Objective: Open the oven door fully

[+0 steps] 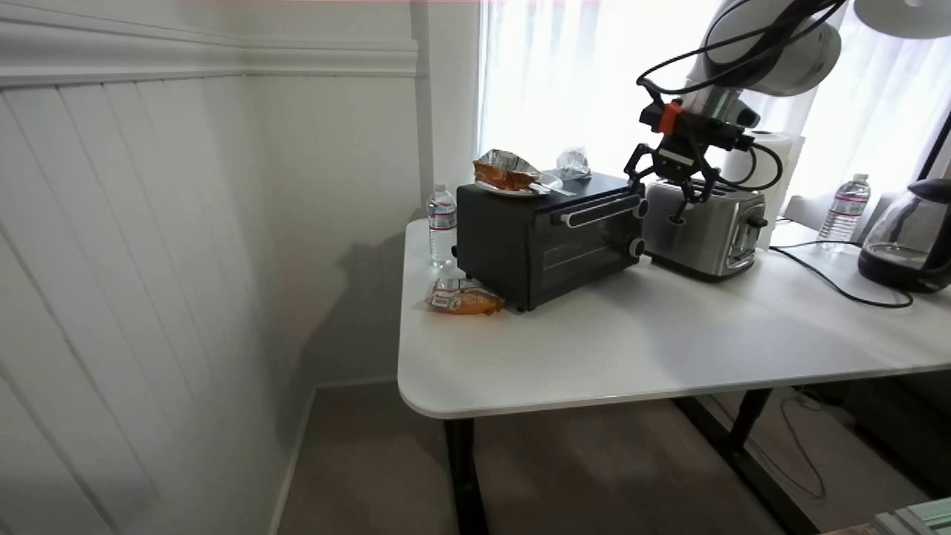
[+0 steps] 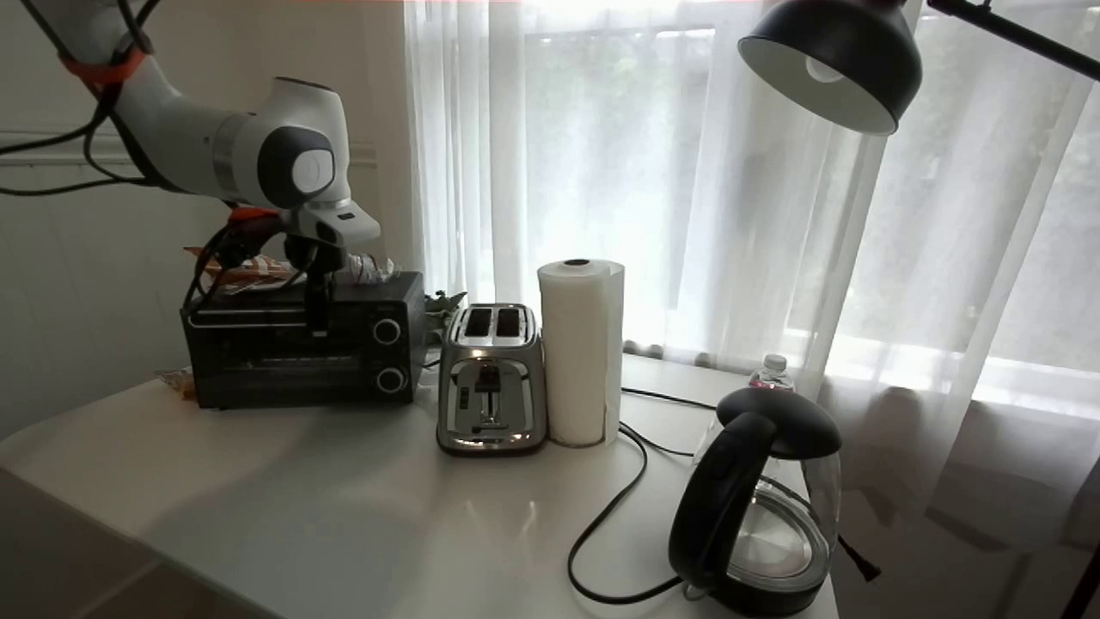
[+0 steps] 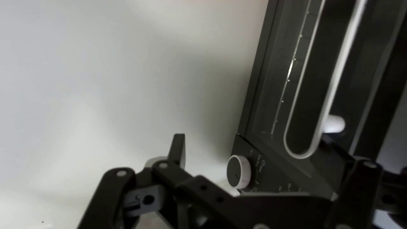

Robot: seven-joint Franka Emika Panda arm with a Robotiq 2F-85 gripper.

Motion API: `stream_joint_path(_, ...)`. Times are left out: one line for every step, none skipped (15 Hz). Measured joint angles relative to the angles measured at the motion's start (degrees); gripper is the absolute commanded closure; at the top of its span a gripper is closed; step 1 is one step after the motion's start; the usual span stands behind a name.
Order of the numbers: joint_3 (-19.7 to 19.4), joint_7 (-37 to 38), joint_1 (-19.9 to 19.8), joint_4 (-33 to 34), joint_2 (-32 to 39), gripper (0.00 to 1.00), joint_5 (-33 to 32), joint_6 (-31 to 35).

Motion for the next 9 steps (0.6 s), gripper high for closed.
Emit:
stream_joint_path(-0.19, -0.04, -0.01, -0.05, 0.01, 0.00, 0.00, -1.04)
stream_joint_path(-0.32, -0.08, -0.05, -0.16, 0.02, 0.00, 0.00, -1.94)
stream_joint_path(-0.44, -0.16, -0.10, -0.28, 0.03, 0.00, 0.00, -2.75)
stream_joint_path(-0.56, -0.24, -0.14, -0.40, 0.03, 0.00, 0.00, -3.47)
stream_joint_path(-0.72, -0.34, -0.17, -0.43, 0.04, 0.00, 0.00, -4.24)
stream_joint_path(-0.90, -0.44, -0.21, -0.44, 0.04, 0.00, 0.00, -5.01)
stream_joint_path(-1.08, -0.56, -0.26, -0.46, 0.04, 0.00, 0.00, -5.63)
stream_joint_path(-1.29, -0.78, -0.39, -0.50, 0.04, 0.00, 0.00, -6.25)
stream_joint_path(-1.53, -1.00, -0.56, -0.54, 0.04, 0.00, 0.00, -6.80)
